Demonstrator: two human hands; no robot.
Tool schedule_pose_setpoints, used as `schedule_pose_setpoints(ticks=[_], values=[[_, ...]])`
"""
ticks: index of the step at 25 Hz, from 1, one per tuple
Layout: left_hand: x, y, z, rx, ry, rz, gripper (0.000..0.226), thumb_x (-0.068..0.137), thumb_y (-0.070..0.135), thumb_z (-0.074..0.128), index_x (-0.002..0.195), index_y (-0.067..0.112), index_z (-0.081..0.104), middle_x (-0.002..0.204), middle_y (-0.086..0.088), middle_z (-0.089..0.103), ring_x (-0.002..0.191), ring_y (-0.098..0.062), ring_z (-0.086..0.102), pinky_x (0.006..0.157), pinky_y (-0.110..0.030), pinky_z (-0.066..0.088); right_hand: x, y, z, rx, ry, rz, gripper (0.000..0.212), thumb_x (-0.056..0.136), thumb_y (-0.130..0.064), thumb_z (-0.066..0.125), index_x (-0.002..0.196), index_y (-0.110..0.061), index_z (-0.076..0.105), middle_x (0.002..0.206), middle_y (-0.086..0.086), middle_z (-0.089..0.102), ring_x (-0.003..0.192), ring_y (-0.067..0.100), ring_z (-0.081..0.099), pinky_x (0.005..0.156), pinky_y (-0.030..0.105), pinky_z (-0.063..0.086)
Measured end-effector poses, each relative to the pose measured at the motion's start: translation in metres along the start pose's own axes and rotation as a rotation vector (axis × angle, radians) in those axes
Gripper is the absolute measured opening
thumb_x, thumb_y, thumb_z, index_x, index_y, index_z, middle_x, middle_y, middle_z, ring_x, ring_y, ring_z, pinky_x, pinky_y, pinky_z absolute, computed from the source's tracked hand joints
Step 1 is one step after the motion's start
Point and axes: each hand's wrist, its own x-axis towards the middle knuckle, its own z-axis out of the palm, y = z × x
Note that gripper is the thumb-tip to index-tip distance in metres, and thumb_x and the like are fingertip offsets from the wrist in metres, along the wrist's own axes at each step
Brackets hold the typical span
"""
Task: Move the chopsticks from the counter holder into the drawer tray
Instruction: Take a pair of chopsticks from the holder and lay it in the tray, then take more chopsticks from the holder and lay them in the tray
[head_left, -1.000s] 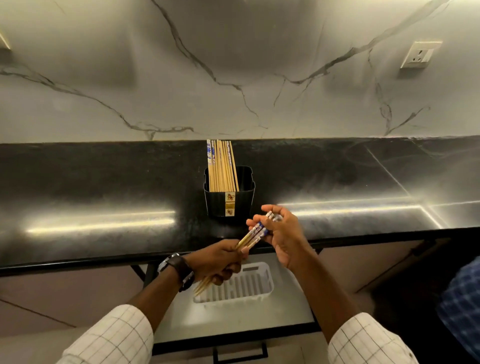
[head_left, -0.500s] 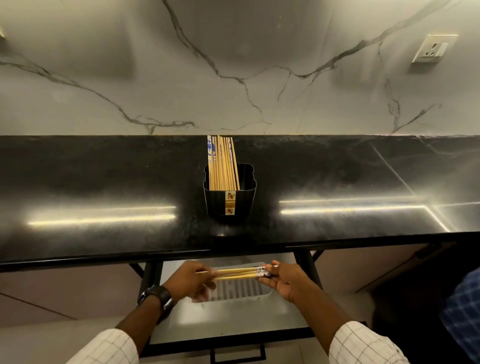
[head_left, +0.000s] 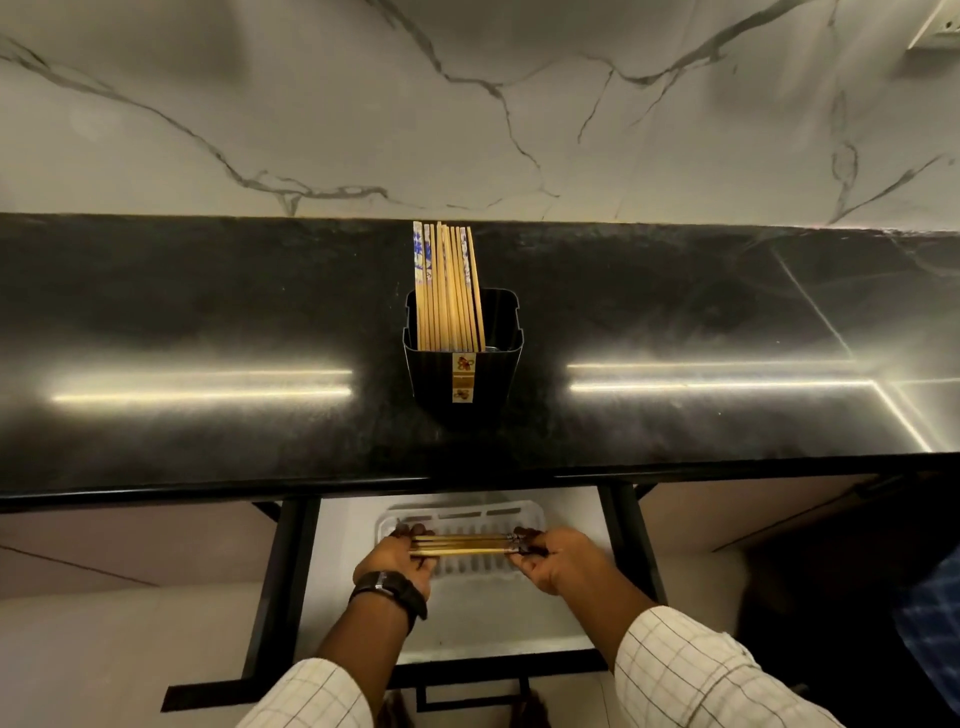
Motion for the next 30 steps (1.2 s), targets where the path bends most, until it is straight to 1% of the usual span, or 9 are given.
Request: schedule_pose_setpoints(ticks=[3,6,11,16,20,22,24,26,30], values=[[0.019,-0.002,0.000,-0.084,0.032,-0.054,0.029,0.110,0.018,0.038,0.087,0.013,0.055,0.091,-0.010,0.061,0.077,-0.024,0.060,0.106,-0.044,0.047,0.011,0.003,0.008,0.096,0.013,0.073,0.023,0.108,-0.007,0.044,0.116,0.008,0.060,0.128,0.023,0.064,0.119,0.031,0.064,0.111,0.046,0.044],[0.030,-0.005,-0.002,-0.142,0.094,-0.084,0.014,0.106,0.020,0.050,0.116,0.013,0.057,0.086,-0.009,0.060,0.073,-0.023,0.060,0.104,-0.046,0.050,0.024,0.007,0.016,0.124,0.047,0.112,0.027,0.109,-0.016,0.047,0.093,0.002,0.059,0.090,0.021,0.063,0.078,0.032,0.062,0.107,0.047,0.049],[0.024,-0.003,0.002,-0.184,0.079,-0.098,0.038,0.105,0.024,0.052,0.142,0.014,0.050,0.121,-0.018,0.062,0.114,-0.032,0.064,0.107,-0.051,0.048,0.032,0.010,0.020,0.096,0.072,0.138,0.031,0.106,-0.023,0.053,0.124,0.001,0.056,0.125,0.024,0.064,0.119,0.038,0.064,0.100,0.050,0.054],[0.016,0.003,0.011,-0.117,0.087,-0.065,0.045,0.105,0.030,0.047,0.147,0.014,0.044,0.141,-0.023,0.050,0.133,-0.043,0.048,0.109,-0.056,0.042,0.024,0.008,0.030,0.055,0.058,0.133,0.037,0.104,-0.020,0.055,0.136,-0.002,0.051,0.134,0.027,0.058,0.124,0.043,0.058,0.104,0.052,0.050],[0.000,0.010,0.015,-0.069,0.089,-0.004,0.035,0.102,0.025,0.048,0.134,0.011,0.051,0.122,-0.020,0.056,0.117,-0.041,0.057,0.100,-0.050,0.049,0.006,0.010,0.041,-0.034,0.086,0.009,0.033,0.105,-0.020,0.052,0.130,0.001,0.053,0.125,0.025,0.058,0.122,0.042,0.058,0.104,0.049,0.050],[-0.013,0.010,0.018,-0.105,0.135,0.072,0.024,0.102,0.025,0.047,0.118,0.009,0.055,0.093,-0.015,0.058,0.077,-0.028,0.060,0.071,-0.036,0.054,-0.007,0.013,0.044,-0.025,0.093,-0.070,0.026,0.104,-0.018,0.052,0.123,0.000,0.053,0.118,0.026,0.061,0.113,0.041,0.064,0.100,0.049,0.054],[-0.029,0.009,0.020,-0.145,0.165,0.184,0.018,0.101,0.024,0.047,0.090,0.010,0.052,0.067,-0.005,0.043,0.048,-0.016,0.040,0.045,-0.028,0.038,-0.024,0.019,0.045,-0.019,0.091,-0.168,0.019,0.103,-0.016,0.054,0.114,-0.001,0.058,0.100,0.022,0.064,0.090,0.034,0.068,0.081,0.041,0.060],[-0.047,0.007,0.023,-0.161,0.121,0.315,0.031,0.097,0.023,0.050,0.068,0.016,0.041,0.059,0.000,0.032,0.040,-0.013,0.028,0.040,-0.025,0.024,-0.045,0.026,0.046,-0.040,0.105,-0.318,0.021,0.102,-0.020,0.057,0.093,-0.003,0.066,0.070,0.012,0.061,0.058,0.020,0.059,0.054,0.031,0.052],[-0.086,0.008,0.034,-0.093,-0.074,0.529,0.048,0.095,0.031,0.057,0.049,0.026,0.043,0.047,0.007,0.033,0.036,-0.009,0.028,0.037,-0.024,0.025,-0.092,0.029,0.065,-0.114,0.046,-0.746,0.034,0.095,-0.027,0.059,0.063,-0.015,0.057,0.053,0.002,0.050,0.043,0.013,0.045,0.043,0.028,0.039]])
